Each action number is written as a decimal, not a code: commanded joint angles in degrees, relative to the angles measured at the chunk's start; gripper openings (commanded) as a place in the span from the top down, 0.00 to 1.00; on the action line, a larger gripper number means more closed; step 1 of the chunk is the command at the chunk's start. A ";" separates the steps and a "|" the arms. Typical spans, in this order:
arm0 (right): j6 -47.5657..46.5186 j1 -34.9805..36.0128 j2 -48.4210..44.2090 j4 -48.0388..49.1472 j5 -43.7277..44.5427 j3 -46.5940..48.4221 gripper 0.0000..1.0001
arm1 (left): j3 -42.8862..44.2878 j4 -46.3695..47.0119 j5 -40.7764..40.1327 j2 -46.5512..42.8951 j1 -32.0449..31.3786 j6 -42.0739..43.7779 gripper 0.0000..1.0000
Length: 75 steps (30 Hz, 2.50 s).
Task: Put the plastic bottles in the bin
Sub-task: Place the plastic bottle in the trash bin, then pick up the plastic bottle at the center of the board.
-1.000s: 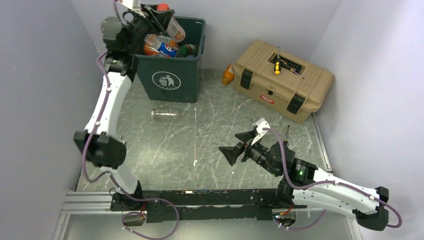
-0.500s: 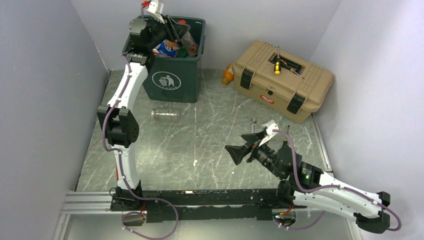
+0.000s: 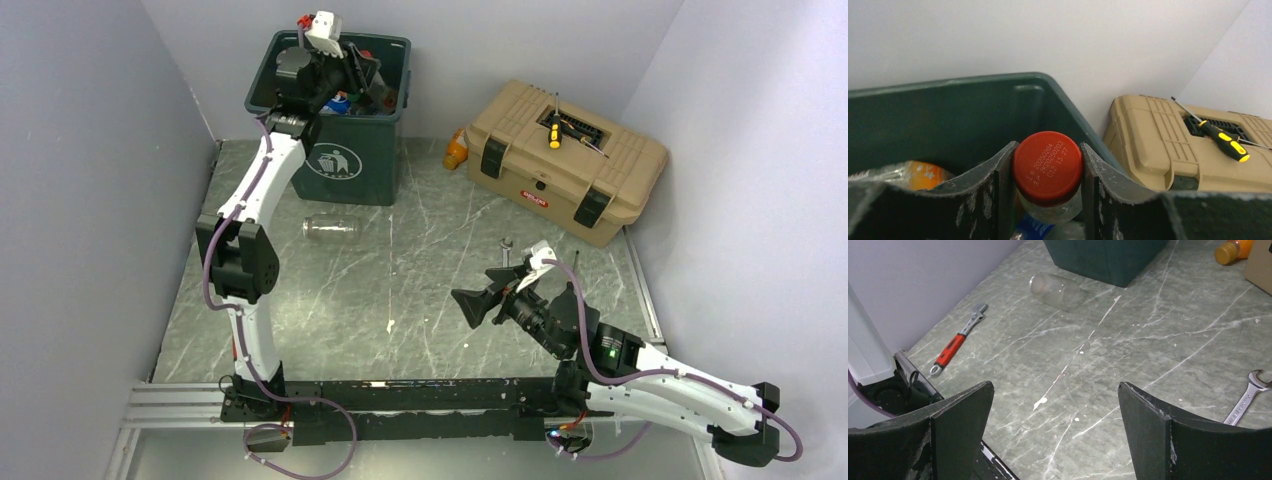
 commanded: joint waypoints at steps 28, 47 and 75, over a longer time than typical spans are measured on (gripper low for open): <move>2.01 0.05 9.35 7.98 -0.74 -0.52 0.00 | -55.12 -24.27 -24.99 -64.89 -0.40 -17.37 0.01; 1.21 -0.09 20.75 17.27 -2.29 -0.86 0.00 | -82.42 -20.77 -26.18 -59.83 -0.57 -63.72 0.01; 3.76 -0.04 17.07 13.73 -1.79 -1.65 0.00 | -71.37 -9.27 -32.73 -29.87 3.51 -79.99 0.01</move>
